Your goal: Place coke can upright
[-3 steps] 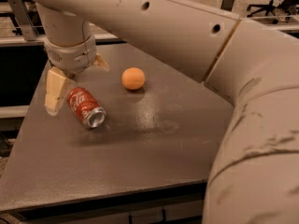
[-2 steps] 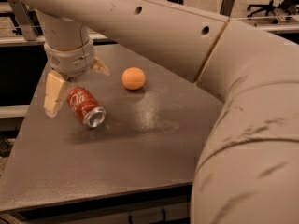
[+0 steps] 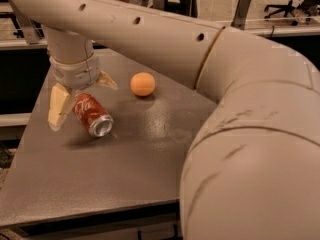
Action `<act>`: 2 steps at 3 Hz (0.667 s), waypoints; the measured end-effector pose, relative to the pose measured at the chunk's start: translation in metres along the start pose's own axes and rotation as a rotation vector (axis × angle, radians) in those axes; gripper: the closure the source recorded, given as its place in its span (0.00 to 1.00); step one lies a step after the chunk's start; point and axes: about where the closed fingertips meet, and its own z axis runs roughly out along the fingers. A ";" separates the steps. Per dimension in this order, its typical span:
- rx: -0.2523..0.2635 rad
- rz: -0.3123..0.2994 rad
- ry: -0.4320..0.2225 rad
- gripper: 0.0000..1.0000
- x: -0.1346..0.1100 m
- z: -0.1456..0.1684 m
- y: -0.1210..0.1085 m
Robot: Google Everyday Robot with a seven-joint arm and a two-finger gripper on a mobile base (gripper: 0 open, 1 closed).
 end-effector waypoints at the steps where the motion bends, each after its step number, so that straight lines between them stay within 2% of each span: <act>1: -0.012 0.006 0.019 0.18 -0.004 0.011 0.001; 2: -0.017 0.002 0.030 0.41 -0.006 0.016 0.000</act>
Offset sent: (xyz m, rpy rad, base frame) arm 0.0000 -0.0030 -0.0192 -0.0575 0.0644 0.0015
